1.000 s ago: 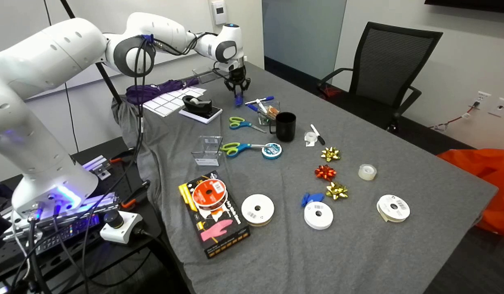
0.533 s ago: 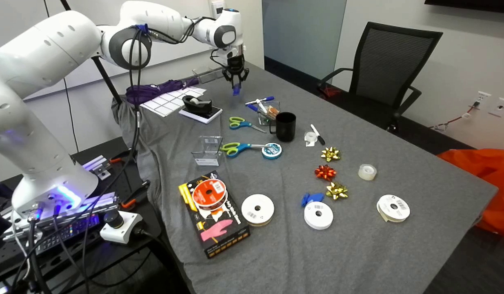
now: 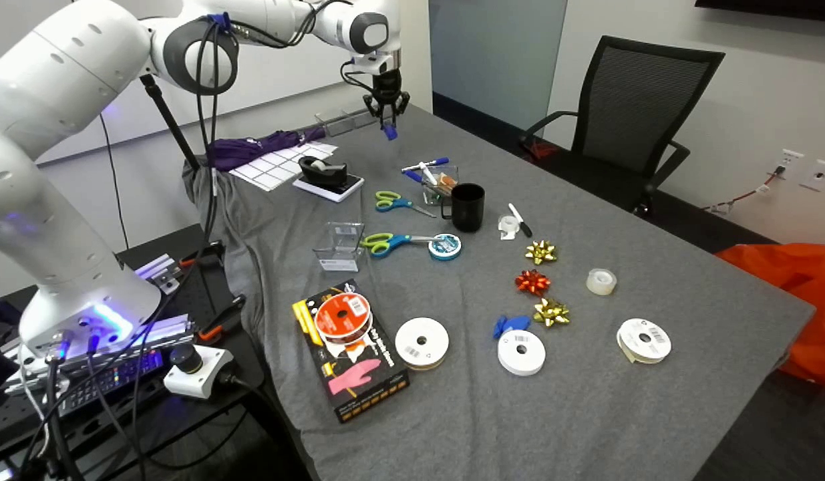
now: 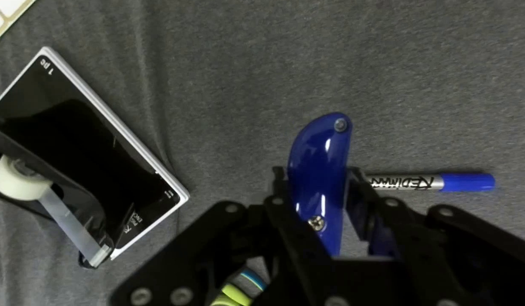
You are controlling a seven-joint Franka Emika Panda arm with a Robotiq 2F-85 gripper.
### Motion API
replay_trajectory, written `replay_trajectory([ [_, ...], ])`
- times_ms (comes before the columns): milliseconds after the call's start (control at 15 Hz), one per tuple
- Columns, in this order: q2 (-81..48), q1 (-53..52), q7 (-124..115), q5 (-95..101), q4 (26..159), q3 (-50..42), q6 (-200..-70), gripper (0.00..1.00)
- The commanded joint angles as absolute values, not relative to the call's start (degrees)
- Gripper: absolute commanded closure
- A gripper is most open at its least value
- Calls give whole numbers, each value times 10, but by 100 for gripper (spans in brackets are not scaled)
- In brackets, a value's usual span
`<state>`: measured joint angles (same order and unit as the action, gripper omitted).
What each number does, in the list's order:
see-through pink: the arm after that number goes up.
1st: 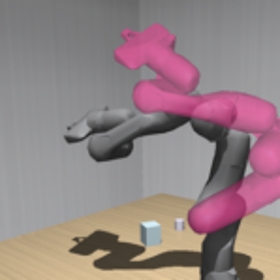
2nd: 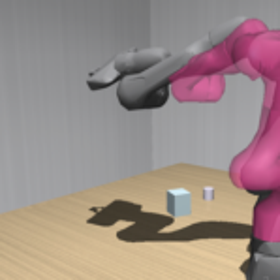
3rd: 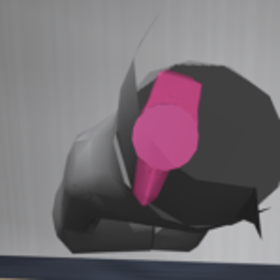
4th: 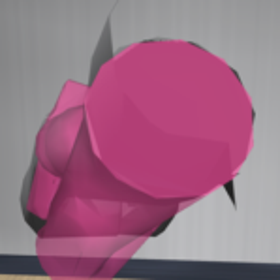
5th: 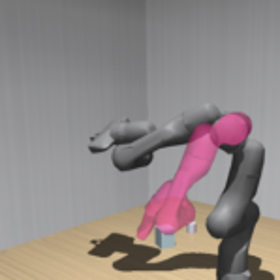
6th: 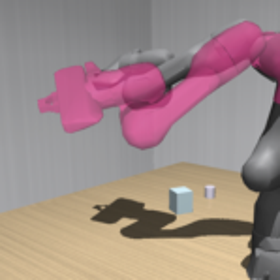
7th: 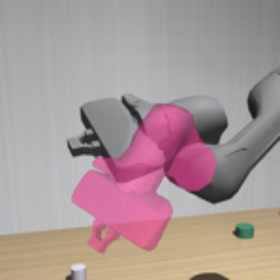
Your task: Put the blue marker in the clear container on the right.
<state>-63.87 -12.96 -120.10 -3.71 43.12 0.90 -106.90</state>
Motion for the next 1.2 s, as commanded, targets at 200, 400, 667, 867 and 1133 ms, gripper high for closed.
replay_trajectory([
  [200, -507, -62, -1021, -60, 606, 51, -1074, 89],
  [400, -459, -29, -931, -65, 675, 64, -1070, 89],
  [667, -397, -6, -792, -103, 771, 56, -1053, 89],
  [867, -349, 3, -714, -134, 849, 48, -1031, 89],
  [1133, -279, 3, -653, -141, 957, 21, -999, 89],
])
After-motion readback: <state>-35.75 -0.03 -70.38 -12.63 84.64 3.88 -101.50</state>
